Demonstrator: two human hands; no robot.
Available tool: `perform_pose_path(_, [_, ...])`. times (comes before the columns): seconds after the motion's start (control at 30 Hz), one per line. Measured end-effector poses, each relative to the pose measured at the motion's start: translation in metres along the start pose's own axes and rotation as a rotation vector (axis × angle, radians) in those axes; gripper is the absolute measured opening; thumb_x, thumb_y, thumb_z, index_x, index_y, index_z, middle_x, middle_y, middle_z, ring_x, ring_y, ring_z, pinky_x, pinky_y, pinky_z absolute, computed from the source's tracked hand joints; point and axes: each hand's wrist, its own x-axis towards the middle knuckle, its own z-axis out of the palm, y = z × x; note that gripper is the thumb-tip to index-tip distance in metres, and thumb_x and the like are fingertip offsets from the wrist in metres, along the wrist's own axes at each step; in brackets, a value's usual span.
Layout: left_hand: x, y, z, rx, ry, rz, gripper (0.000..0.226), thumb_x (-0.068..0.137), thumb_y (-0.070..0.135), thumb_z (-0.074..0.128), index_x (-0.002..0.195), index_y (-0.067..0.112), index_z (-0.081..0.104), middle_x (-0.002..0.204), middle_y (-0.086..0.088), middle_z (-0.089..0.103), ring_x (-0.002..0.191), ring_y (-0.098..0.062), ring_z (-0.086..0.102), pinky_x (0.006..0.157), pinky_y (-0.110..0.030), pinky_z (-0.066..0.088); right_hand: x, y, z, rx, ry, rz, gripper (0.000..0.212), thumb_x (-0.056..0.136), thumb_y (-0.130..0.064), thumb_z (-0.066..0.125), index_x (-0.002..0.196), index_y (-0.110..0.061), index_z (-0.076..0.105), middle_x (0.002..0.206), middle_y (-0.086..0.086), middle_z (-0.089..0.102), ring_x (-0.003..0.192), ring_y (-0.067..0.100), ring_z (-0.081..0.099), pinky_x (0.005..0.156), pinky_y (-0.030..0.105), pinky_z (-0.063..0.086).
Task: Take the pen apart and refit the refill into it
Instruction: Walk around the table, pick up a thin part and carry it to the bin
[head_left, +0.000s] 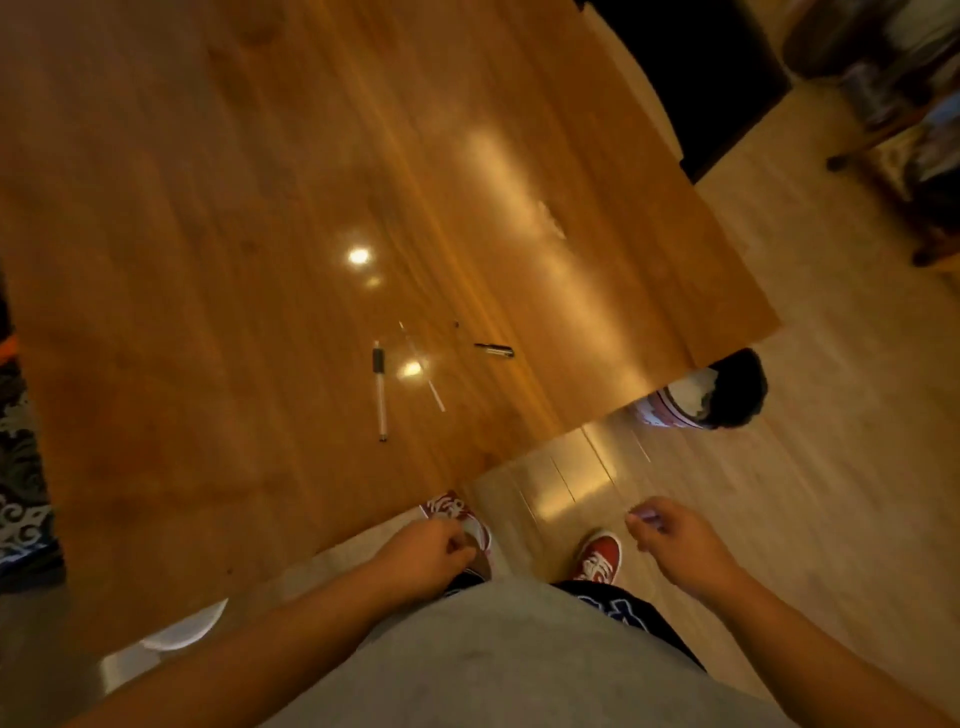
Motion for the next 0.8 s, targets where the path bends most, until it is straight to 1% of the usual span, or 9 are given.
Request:
perform_pose_path(0.13, [0.015, 0.012, 0.032, 0.097, -0.002, -0.116, 0.025, 0.091, 0.040, 0.053, 0.069, 0.026, 0.049, 0.077, -0.002, 0.057, 0.072, -0.018, 0.052, 0.062, -0.032, 0.038, -0.030, 0.091, -0.007, 0.098, -0.036, 0.216, 0.016, 0.094, -0.026, 0.060, 0.092, -0.011, 0.066, 0.093, 0.013, 0.070, 0.081, 0.027, 0.067, 0.063, 0.027, 0.046])
perform_pose_path(0.27, [0.027, 0.048, 0.068, 0.133, 0.020, -0.151, 0.027, 0.089, 0.036, 0.054, 0.064, 0.027, 0.048, 0.070, 0.002, 0.056, 0.073, -0.017, 0.057, 0.061, -0.030, 0.041, -0.067, 0.186, -0.023, 0.217, 0.001, 0.363, 0.026, 0.094, -0.028, 0.059, 0.085, -0.004, 0.066, 0.086, 0.020, 0.070, 0.066, 0.025, 0.064, 0.062, 0.032, 0.045])
perform_pose_path(0.37, [0.034, 0.095, 0.111, 0.107, 0.020, -0.182, 0.017, 0.090, 0.030, 0.053, 0.074, 0.027, 0.054, 0.084, -0.003, 0.064, 0.079, -0.017, 0.062, 0.069, -0.030, 0.049, -0.102, 0.264, -0.038, 0.302, 0.011, 0.450, 0.026, 0.095, -0.026, 0.058, 0.081, -0.004, 0.064, 0.082, 0.016, 0.068, 0.061, 0.024, 0.059, 0.061, 0.032, 0.044])
perform_pose_path(0.43, [0.037, 0.126, 0.142, 0.086, 0.020, -0.165, 0.011, 0.092, 0.030, 0.052, 0.082, 0.028, 0.056, 0.095, -0.005, 0.064, 0.082, -0.016, 0.061, 0.072, -0.029, 0.049, -0.124, 0.308, -0.045, 0.361, 0.030, 0.499, 0.026, 0.095, -0.025, 0.058, 0.079, -0.006, 0.064, 0.079, 0.014, 0.067, 0.060, 0.023, 0.058, 0.057, 0.029, 0.043])
perform_pose_path(0.53, [0.043, 0.174, 0.181, 0.121, 0.005, -0.103, 0.016, 0.092, 0.030, 0.051, 0.091, 0.020, 0.064, 0.109, -0.012, 0.065, 0.095, -0.023, 0.062, 0.084, -0.033, 0.050, -0.151, 0.360, -0.057, 0.452, 0.066, 0.575, 0.026, 0.095, -0.025, 0.058, 0.077, -0.006, 0.062, 0.078, 0.013, 0.066, 0.057, 0.022, 0.057, 0.054, 0.028, 0.040])
perform_pose_path(0.6, [0.047, 0.205, 0.197, 0.151, 0.015, -0.066, 0.018, 0.092, 0.029, 0.052, 0.089, 0.018, 0.066, 0.105, -0.013, 0.069, 0.092, -0.023, 0.065, 0.087, -0.038, 0.054, -0.164, 0.384, -0.063, 0.500, 0.087, 0.616, 0.026, 0.095, -0.025, 0.058, 0.078, -0.006, 0.062, 0.077, 0.014, 0.066, 0.055, 0.022, 0.057, 0.052, 0.028, 0.039])
perform_pose_path(0.7, [0.060, 0.244, 0.208, 0.240, 0.031, -0.018, 0.015, 0.092, 0.029, 0.054, 0.086, 0.022, 0.066, 0.098, -0.011, 0.071, 0.081, -0.016, 0.062, 0.078, -0.035, 0.052, -0.171, 0.404, -0.076, 0.579, 0.121, 0.654, 0.025, 0.095, -0.023, 0.059, 0.078, -0.005, 0.062, 0.077, 0.014, 0.067, 0.053, 0.022, 0.056, 0.050, 0.028, 0.039])
perform_pose_path(0.77, [0.072, 0.262, 0.209, 0.299, 0.038, -0.023, 0.018, 0.092, 0.029, 0.055, 0.093, 0.016, 0.067, 0.092, -0.008, 0.068, 0.081, -0.017, 0.060, 0.074, -0.034, 0.048, -0.167, 0.411, -0.091, 0.611, 0.147, 0.640, 0.023, 0.094, -0.023, 0.059, 0.081, -0.004, 0.064, 0.080, 0.014, 0.068, 0.056, 0.022, 0.058, 0.050, 0.028, 0.041])
perform_pose_path(0.8, [0.079, 0.269, 0.210, 0.321, 0.040, -0.022, 0.018, 0.092, 0.027, 0.055, 0.089, 0.013, 0.066, 0.083, -0.006, 0.065, 0.075, -0.016, 0.059, 0.071, -0.035, 0.047, -0.163, 0.413, -0.100, 0.629, 0.164, 0.620, 0.022, 0.094, -0.023, 0.059, 0.083, -0.004, 0.064, 0.082, 0.014, 0.069, 0.058, 0.022, 0.059, 0.050, 0.028, 0.042])
